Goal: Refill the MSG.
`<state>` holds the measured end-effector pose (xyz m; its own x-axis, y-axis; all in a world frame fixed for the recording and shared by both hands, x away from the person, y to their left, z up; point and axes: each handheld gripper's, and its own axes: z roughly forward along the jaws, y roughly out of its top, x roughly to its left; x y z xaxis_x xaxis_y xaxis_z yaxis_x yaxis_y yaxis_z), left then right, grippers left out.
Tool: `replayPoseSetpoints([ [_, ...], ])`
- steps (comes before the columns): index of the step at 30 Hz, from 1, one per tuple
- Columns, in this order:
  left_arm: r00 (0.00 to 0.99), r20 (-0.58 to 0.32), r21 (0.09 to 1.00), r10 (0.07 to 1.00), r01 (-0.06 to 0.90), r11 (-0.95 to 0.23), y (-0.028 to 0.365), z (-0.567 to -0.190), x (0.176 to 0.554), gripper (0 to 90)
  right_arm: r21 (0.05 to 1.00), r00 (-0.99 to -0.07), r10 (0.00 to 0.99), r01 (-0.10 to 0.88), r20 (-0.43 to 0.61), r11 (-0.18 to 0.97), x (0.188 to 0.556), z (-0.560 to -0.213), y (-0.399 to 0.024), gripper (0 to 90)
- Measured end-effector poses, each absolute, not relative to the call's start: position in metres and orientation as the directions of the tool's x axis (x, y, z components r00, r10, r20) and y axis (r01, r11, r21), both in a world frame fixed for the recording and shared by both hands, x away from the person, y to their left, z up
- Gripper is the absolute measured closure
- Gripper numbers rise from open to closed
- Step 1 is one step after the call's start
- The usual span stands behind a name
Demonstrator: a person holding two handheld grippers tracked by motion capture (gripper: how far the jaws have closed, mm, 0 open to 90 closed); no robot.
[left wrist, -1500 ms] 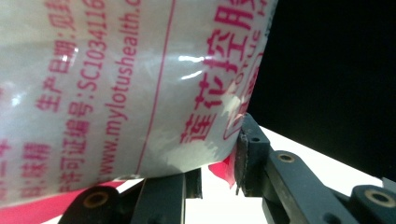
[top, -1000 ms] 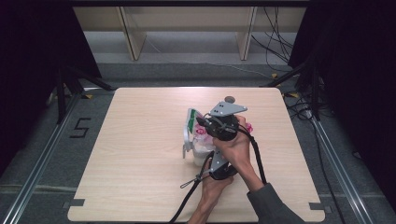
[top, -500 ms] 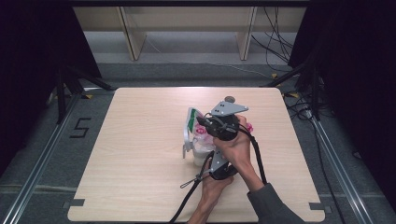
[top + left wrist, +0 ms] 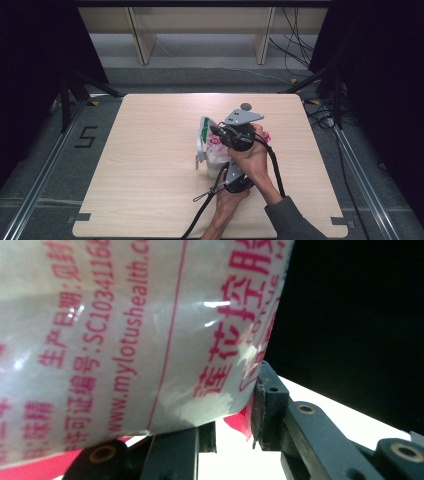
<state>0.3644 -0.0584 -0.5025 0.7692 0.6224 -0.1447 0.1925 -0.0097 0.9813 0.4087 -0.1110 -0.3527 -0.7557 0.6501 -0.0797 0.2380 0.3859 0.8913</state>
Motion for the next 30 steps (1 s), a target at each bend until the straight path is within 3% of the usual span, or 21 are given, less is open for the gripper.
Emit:
replayPoseSetpoints([
  [4,0.752,-0.174,0.978,0.636,0.208,0.021,-0.0606,-0.5021,0.3632,74.4,0.892,-0.759,0.645,0.228,-0.088,0.39,0.4095,-0.3531,-0.1108,89.8],
  [7,0.783,-0.102,0.982,0.614,0.178,-0.064,-0.0543,-0.502,0.3652,74.4,0.89,-0.756,0.651,0.246,-0.072,0.384,0.4079,-0.3523,-0.1103,89.8],
  [9,0.755,-0.196,0.977,0.625,0.202,0.062,-0.0627,-0.5029,0.3637,74.4,0.889,-0.756,0.65,0.243,-0.077,0.389,0.4076,-0.3531,-0.1094,89.8],
  [13,0.777,-0.096,0.982,0.622,0.178,-0.07,-0.0545,-0.5021,0.3645,74.4,0.888,-0.756,0.651,0.252,-0.068,0.385,0.4075,-0.3523,-0.1104,89.8],
  [16,0.783,-0.101,0.982,0.614,0.177,-0.065,-0.0543,-0.5024,0.3652,74.4,0.89,-0.757,0.65,0.249,-0.067,0.381,0.4074,-0.3528,-0.1108,89.7],
  [17,0.762,-0.174,0.98,0.624,0.198,0.032,-0.0609,-0.5029,0.364,74.5,0.887,-0.759,0.648,0.252,-0.068,0.388,0.4073,-0.3526,-0.1108,89.7],
  [18,0.752,-0.192,0.978,0.631,0.2,0.059,-0.0622,-0.5031,0.3635,74.4,0.886,-0.764,0.639,0.233,-0.088,0.401,0.4084,-0.3526,-0.1105,89.7],
  [21,0.773,-0.096,0.98,0.627,0.185,-0.078,-0.0534,-0.5011,0.3641,74.5,0.888,-0.758,0.648,0.249,-0.071,0.388,0.4075,-0.3522,-0.1101,89.7],
  [22,0.777,-0.098,0.982,0.622,0.175,-0.065,-0.0539,-0.502,0.365,74.4,0.89,-0.756,0.652,0.253,-0.064,0.38,0.4071,-0.3523,-0.1099,89.8],
  [23,0.758,-0.174,0.98,0.628,0.193,0.038,-0.0607,-0.503,0.3642,74.4,0.89,-0.756,0.652,0.251,-0.066,0.381,0.4069,-0.3525,-0.1094,89.8],
  [24,0.752,-0.195,0.978,0.629,0.199,0.066,-0.0624,-0.5033,0.3639,74.4,0.891,-0.754,0.652,0.237,-0.082,0.387,0.4076,-0.3533,-0.1086,89.8],
  [28,0.774,-0.109,0.983,0.624,0.177,-0.048,-0.0544,-0.5014,0.3644,74.4,0.887,-0.762,0.641,0.233,-0.088,0.398,0.4088,-0.3519,-0.1088,89.8],
  [30,0.755,-0.175,0.98,0.632,0.196,0.037,-0.06,-0.502,0.3633,74.4,0.889,-0.76,0.644,0.238,-0.08,0.392,0.4074,-0.3522,-0.1075,89.8],
])
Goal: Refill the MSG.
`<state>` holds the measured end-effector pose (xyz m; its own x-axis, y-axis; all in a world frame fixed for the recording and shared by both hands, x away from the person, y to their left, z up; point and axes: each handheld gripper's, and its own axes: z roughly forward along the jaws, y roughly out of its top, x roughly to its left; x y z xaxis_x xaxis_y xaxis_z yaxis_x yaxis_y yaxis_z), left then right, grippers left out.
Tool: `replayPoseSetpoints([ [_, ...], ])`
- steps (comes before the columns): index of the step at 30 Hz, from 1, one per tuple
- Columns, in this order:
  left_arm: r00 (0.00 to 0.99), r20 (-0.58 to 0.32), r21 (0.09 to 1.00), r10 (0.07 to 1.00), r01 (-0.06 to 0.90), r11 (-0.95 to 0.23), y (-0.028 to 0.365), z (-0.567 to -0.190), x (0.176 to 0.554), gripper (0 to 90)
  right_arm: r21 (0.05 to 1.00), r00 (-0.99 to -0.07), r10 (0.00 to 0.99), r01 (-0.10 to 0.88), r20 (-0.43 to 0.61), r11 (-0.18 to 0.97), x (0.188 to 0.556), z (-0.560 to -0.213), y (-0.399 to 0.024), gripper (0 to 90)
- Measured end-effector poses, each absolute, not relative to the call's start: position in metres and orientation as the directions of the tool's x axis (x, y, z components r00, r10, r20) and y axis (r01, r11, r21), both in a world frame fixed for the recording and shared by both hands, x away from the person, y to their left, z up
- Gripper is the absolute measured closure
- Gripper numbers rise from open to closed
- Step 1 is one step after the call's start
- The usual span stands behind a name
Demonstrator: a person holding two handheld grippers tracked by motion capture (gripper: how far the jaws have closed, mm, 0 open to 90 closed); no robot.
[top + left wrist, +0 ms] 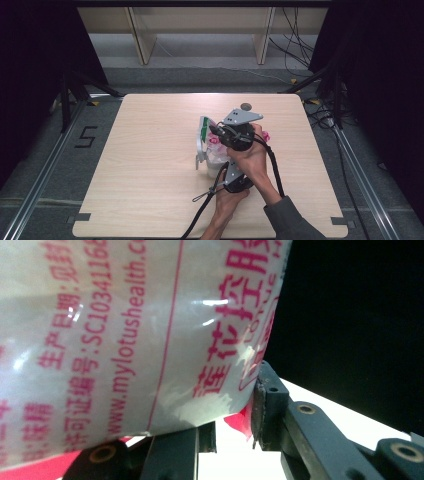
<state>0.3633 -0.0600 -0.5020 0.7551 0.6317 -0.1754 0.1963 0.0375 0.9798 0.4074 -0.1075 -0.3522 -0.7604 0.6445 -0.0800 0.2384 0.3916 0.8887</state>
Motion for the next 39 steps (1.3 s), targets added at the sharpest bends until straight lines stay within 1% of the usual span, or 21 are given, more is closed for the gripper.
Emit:
replayPoseSetpoints([
  [1,0.754,-0.19,0.979,0.629,0.196,0.061,-0.061,-0.503,0.364,74.4,0.886,-0.765,0.637,0.228,-0.094,0.405,0.408,-0.353,-0.107,89.7],
  [2,0.758,-0.18,0.98,0.627,0.195,0.045,-0.06,-0.502,0.364,74.4,0.888,-0.758,0.644,0.221,-0.103,0.403,0.408,-0.353,-0.107,89.7],
  [8,0.757,-0.181,0.98,0.628,0.196,0.047,-0.061,-0.502,0.364,74.4,0.882,-0.767,0.635,0.23,-0.095,0.41,0.409,-0.353,-0.107,89.7],
  [9,0.77,-0.136,0.983,0.624,0.183,-0.013,-0.057,-0.502,0.364,74.4,0.888,-0.755,0.65,0.235,-0.09,0.396,0.409,-0.353,-0.107,89.7],
  [10,0.764,-0.158,0.981,0.626,0.196,0.007,-0.058,-0.501,0.362,74.4,0.885,-0.759,0.646,0.245,-0.079,0.396,0.408,-0.352,-0.108,89.7],
  [11,0.775,-0.092,0.981,0.625,0.179,-0.078,-0.053,-0.501,0.364,74.4,0.887,-0.767,0.634,0.219,-0.101,0.407,0.41,-0.352,-0.109,89.8],
  [12,0.759,-0.157,0.981,0.632,0.193,0.013,-0.059,-0.502,0.364,74.4,0.885,-0.76,0.645,0.248,-0.076,0.395,0.408,-0.352,-0.108,89.7],
  [13,0.753,-0.192,0.978,0.629,0.197,0.063,-0.062,-0.503,0.364,74.5,0.889,-0.755,0.651,0.238,-0.085,0.392,0.409,-0.354,-0.107,89.7],
  [15,0.76,-0.173,0.981,0.626,0.19,0.041,-0.06,-0.502,0.364,74.4,0.883,-0.764,0.639,0.231,-0.095,0.409,0.409,-0.353,-0.107,89.7],
  [17,0.779,-0.095,0.983,0.62,0.171,-0.064,-0.054,-0.501,0.365,74.5,0.888,-0.763,0.641,0.232,-0.088,0.397,0.408,-0.351,-0.109,89.7],
  [18,0.769,-0.14,0.983,0.624,0.182,-0.004,-0.058,-0.502,0.365,74.5,0.89,-0.763,0.64,0.226,-0.091,0.397,0.409,-0.351,-0.11,89.7],
  [19,0.758,-0.183,0.98,0.626,0.193,0.053,-0.062,-0.502,0.364,74.5,0.891,-0.755,0.653,0.253,-0.063,0.378,0.407,-0.352,-0.108,89.7],
  [20,0.755,-0.188,0.979,0.628,0.196,0.058,-0.063,-0.503,0.363,74.5,0.889,-0.754,0.651,0.238,-0.085,0.391,0.407,-0.353,-0.108,89.7],
  [22,0.761,-0.169,0.981,0.627,0.19,0.034,-0.061,-0.502,0.364,74.4,0.88,-0.765,0.639,0.247,-0.08,0.406,0.407,-0.353,-0.108,89.7],
  [23,0.77,-0.134,0.983,0.624,0.181,-0.012,-0.059,-0.501,0.364,74.5,0.887,-0.755,0.651,0.246,-0.077,0.39,0.407,-0.352,-0.109,89.7],
  [24,0.772,-0.127,0.984,0.623,0.178,-0.02,-0.058,-0.501,0.364,74.5,0.892,-0.756,0.648,0.223,-0.097,0.394,0.408,-0.352,-0.11,89.7],
  [26,0.756,-0.189,0.979,0.627,0.194,0.061,-0.063,-0.503,0.363,74.5,0.887,-0.758,0.647,0.243,-0.079,0.393,0.407,-0.352,-0.109,89.7],
  [28,0.762,-0.166,0.982,0.626,0.188,0.032,-0.062,-0.502,0.364,74.5,0.878,-0.77,0.631,0.236,-0.092,0.416,0.408,-0.353,-0.108,89.7],
  [32,0.763,-0.174,0.981,0.623,0.187,0.045,-0.063,-0.503,0.364,74.5,0.887,-0.762,0.638,0.212,-0.113,0.41,0.408,-0.352,-0.11,89.7],
  [34,0.763,-0.174,0.981,0.623,0.187,0.045,-0.063,-0.502,0.364,74.5,0.88,-0.762,0.641,0.242,-0.088,0.409,0.406,-0.353,-0.109,89.7],
  [39,0.764,-0.17,0.982,0.622,0.181,0.046,-0.063,-0.502,0.364,74.5,0.88,-0.763,0.64,0.244,-0.085,0.408,0.406,-0.352,-0.108,89.7],
])
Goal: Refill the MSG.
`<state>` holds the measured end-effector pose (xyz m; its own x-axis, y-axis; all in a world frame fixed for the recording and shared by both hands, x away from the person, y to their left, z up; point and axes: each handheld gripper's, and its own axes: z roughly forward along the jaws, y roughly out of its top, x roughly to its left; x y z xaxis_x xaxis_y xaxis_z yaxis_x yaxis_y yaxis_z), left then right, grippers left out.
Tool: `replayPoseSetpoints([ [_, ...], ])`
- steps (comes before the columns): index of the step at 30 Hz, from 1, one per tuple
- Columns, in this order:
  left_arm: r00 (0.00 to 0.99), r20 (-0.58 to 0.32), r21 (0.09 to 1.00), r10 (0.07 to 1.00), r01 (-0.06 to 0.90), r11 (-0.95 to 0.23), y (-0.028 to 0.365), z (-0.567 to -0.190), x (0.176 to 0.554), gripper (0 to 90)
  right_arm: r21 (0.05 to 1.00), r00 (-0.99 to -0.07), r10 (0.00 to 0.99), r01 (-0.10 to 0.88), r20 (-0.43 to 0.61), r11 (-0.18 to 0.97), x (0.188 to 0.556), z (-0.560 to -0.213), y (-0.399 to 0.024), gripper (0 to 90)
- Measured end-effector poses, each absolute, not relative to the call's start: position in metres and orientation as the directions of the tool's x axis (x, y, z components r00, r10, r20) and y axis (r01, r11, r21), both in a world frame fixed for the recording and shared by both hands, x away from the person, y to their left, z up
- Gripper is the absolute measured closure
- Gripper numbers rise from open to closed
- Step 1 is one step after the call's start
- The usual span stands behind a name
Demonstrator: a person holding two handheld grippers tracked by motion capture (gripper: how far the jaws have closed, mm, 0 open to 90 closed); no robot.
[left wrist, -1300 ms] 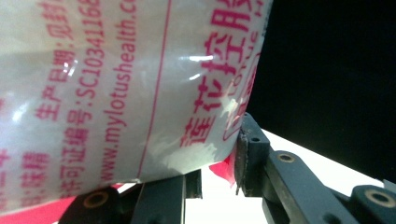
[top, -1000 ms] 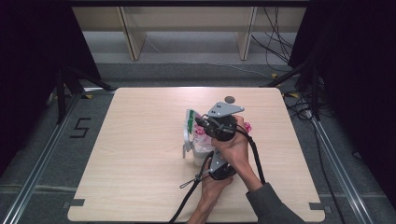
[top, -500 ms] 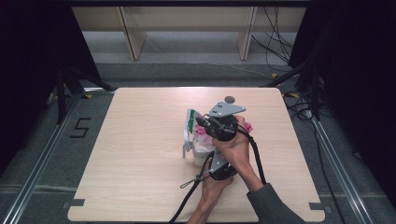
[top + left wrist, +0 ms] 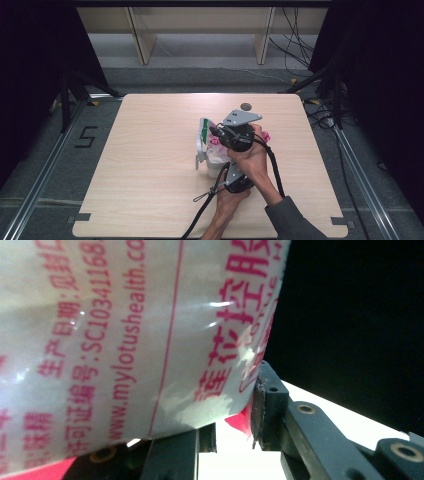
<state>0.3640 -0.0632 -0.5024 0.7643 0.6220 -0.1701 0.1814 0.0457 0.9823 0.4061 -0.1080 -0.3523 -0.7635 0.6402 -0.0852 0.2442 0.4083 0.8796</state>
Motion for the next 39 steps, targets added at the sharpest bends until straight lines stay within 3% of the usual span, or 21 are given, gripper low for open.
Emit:
replayPoseSetpoints([
  [23,0.776,-0.131,0.99,0.617,0.14,0.035,-0.061,-0.499,0.365,74.3,0.868,-0.763,0.634,0.222,-0.129,0.445,0.411,-0.348,-0.101,89.9],
  [35,0.774,-0.156,0.987,0.613,0.154,0.057,-0.062,-0.499,0.365,74.3,0.864,-0.758,0.64,0.232,-0.127,0.446,0.41,-0.349,-0.099,89.8],
  [39,0.784,-0.11,0.99,0.611,0.14,-0.001,-0.059,-0.499,0.365,74.3,0.867,-0.763,0.635,0.228,-0.124,0.444,0.411,-0.349,-0.1,89.9],
])
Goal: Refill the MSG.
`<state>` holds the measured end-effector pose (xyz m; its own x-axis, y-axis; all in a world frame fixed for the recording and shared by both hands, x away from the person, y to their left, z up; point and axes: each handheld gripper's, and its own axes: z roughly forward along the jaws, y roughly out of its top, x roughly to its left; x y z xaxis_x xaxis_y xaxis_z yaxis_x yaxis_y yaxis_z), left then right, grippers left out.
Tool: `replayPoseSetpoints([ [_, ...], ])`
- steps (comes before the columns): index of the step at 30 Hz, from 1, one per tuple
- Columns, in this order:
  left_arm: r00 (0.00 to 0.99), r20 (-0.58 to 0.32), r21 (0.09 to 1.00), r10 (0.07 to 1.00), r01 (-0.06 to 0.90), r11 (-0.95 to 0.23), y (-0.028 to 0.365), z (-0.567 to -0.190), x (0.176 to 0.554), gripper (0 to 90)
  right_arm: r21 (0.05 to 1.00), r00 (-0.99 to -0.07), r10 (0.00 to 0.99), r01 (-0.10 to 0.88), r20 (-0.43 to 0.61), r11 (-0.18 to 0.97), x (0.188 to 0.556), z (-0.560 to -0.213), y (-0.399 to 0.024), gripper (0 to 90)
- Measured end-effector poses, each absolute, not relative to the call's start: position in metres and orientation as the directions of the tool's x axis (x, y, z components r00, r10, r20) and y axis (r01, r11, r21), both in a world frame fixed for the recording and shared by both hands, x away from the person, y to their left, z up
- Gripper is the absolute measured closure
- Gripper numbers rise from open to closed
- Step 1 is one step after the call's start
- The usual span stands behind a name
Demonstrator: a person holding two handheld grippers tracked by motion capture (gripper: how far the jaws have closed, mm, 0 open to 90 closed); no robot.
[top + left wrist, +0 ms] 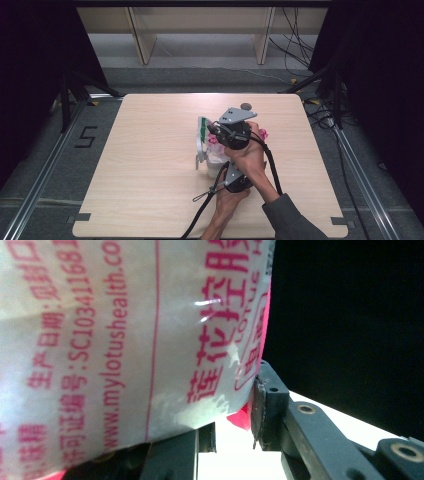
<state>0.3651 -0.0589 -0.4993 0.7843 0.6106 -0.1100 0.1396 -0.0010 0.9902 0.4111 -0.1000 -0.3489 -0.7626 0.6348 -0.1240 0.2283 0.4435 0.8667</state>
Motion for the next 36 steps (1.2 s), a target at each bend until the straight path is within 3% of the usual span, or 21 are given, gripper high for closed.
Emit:
replayPoseSetpoints([
  [5,0.782,-0.109,0.99,0.613,0.142,-0.006,-0.0578,-0.4986,0.365,74.2,0.865,-0.761,0.642,0.258,-0.091,0.429,0.4096,-0.3479,-0.1006,89.8],
  [8,0.805,-0.166,0.982,0.57,0.187,0.022,-0.0622,-0.5009,0.3647,74.3,0.862,-0.76,0.639,0.241,-0.117,0.445,0.4109,-0.3512,-0.0984,89.8],
  [12,0.802,-0.176,0.981,0.57,0.193,0.031,-0.0618,-0.5001,0.3642,74.4,0.873,-0.76,0.642,0.241,-0.102,0.424,0.4108,-0.3498,-0.0998,89.8],
  [16,0.803,-0.167,0.981,0.572,0.191,0.019,-0.0615,-0.5007,0.3648,74.3,0.859,-0.765,0.63,0.229,-0.132,0.459,0.412,-0.3514,-0.0989,89.8],
  [26,0.804,-0.169,0.981,0.57,0.192,0.02,-0.061,-0.5001,0.3644,74.3,0.869,-0.764,0.639,0.249,-0.095,0.427,0.4124,-0.3506,-0.0995,89.8],
  [30,0.806,-0.166,0.982,0.568,0.189,0.018,-0.061,-0.5005,0.3648,74.3,0.859,-0.762,0.63,0.214,-0.151,0.464,0.4127,-0.3514,-0.099,89.8],
  [32,0.805,-0.164,0.982,0.571,0.189,0.016,-0.0611,-0.5004,0.3647,74.3,0.863,-0.768,0.633,0.25,-0.099,0.438,0.4122,-0.3509,-0.0996,89.8],
  [36,0.806,-0.168,0.981,0.567,0.192,0.017,-0.0615,-0.5005,0.3645,74.4,0.867,-0.761,0.642,0.257,-0.091,0.428,0.4111,-0.3511,-0.0998,89.8],
])
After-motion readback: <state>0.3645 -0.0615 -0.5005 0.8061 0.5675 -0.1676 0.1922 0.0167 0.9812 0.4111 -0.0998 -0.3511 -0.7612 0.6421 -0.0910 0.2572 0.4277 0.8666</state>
